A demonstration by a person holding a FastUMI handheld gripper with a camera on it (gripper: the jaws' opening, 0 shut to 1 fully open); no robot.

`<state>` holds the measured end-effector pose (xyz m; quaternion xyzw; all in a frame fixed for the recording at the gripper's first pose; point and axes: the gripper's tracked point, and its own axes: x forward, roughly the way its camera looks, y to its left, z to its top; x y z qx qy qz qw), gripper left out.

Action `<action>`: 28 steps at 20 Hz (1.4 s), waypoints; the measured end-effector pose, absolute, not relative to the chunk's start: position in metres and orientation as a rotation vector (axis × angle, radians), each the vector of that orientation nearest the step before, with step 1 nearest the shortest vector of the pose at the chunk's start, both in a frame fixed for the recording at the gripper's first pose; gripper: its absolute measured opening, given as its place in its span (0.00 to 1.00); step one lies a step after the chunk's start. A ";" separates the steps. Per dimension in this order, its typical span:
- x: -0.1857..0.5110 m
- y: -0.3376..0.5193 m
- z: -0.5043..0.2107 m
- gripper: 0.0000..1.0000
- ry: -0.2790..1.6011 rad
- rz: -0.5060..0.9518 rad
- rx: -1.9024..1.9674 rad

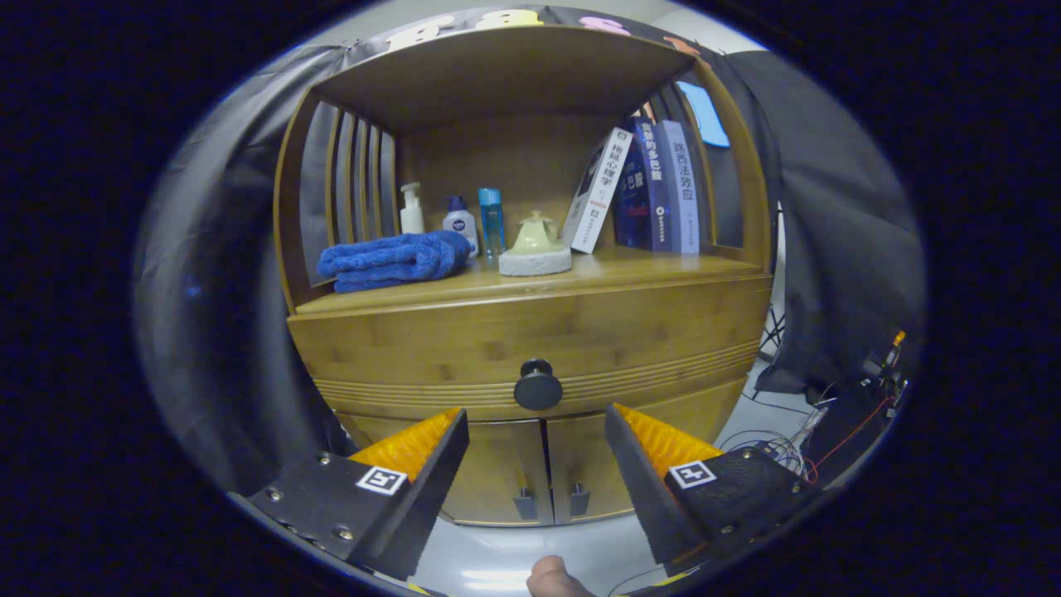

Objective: Pull open the drawer, take out the items inside it, and place them on the countertop above the cabinet.

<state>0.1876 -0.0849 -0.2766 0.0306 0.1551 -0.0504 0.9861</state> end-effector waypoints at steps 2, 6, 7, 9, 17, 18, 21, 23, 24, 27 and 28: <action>0.164 -0.083 -0.255 0.99 0.288 -0.114 0.080; 0.110 -0.076 -0.196 0.99 0.212 -0.132 0.086; 0.096 -0.073 -0.178 0.99 0.180 -0.142 0.097; 0.075 -0.057 -0.153 0.99 0.134 -0.105 0.108; 0.020 -0.032 -0.049 0.99 -0.025 -0.111 -0.052; 0.017 -0.032 -0.041 0.99 -0.033 -0.121 -0.047; 0.007 -0.025 -0.019 0.99 -0.046 -0.108 -0.004; -0.002 -0.020 0.000 0.98 -0.076 -0.097 0.021; -0.005 -0.015 0.006 0.98 -0.086 -0.083 0.034; -0.014 -0.009 0.014 0.98 -0.092 -0.065 0.061; -0.015 -0.009 0.018 0.98 -0.102 -0.064 0.061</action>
